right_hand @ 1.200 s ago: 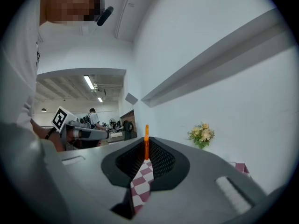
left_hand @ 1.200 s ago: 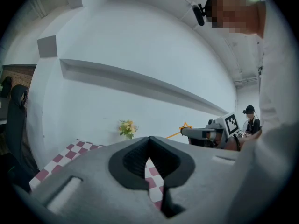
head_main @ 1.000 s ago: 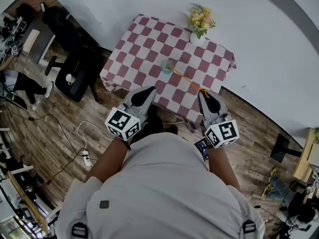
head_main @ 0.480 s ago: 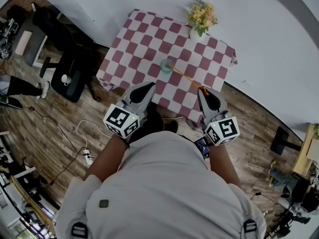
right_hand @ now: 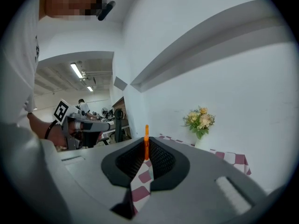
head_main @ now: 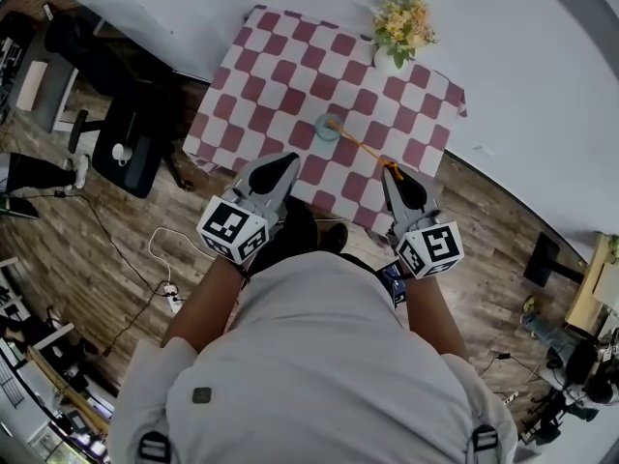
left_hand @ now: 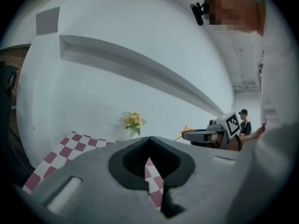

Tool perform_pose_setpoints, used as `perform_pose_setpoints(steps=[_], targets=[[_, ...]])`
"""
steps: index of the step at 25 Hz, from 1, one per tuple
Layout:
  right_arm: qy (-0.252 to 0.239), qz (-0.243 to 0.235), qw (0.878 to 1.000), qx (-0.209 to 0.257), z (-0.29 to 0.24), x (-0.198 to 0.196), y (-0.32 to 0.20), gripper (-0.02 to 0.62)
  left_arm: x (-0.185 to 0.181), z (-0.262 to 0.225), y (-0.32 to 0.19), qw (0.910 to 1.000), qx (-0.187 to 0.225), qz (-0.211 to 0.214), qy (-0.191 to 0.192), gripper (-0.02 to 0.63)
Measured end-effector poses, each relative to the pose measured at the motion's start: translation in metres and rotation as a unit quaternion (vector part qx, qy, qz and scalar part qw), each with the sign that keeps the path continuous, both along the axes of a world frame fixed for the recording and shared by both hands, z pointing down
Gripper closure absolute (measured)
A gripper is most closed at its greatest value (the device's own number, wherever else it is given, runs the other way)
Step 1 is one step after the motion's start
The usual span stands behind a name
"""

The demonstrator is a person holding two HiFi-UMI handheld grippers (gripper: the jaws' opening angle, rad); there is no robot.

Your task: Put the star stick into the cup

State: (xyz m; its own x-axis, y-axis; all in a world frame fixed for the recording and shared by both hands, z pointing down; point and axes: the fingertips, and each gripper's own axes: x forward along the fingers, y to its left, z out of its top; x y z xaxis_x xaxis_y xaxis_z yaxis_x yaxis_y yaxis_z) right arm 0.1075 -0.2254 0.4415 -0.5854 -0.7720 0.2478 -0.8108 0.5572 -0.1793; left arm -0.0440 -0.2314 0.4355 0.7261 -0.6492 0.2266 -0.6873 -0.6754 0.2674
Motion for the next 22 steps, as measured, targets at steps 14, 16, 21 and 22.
perform_pose_setpoints(steps=[14,16,21,22], targets=[[0.032,0.016,0.998,-0.059,0.055,-0.018,-0.042,0.568,-0.015,0.043,-0.039,0.9988,-0.046,0.015,0.01,0.603],[0.035,0.016,0.997,-0.07,0.063,-0.019,-0.044,0.568,-0.016,0.048,-0.041,0.9984,-0.053,0.018,0.01,0.603],[0.039,0.025,0.995,-0.09,0.082,-0.024,-0.055,0.568,-0.028,0.06,-0.056,0.9982,-0.056,0.022,0.0,0.603],[0.041,0.026,0.994,-0.094,0.086,-0.024,-0.056,0.568,-0.03,0.062,-0.059,0.9981,-0.058,0.021,0.0,0.603]])
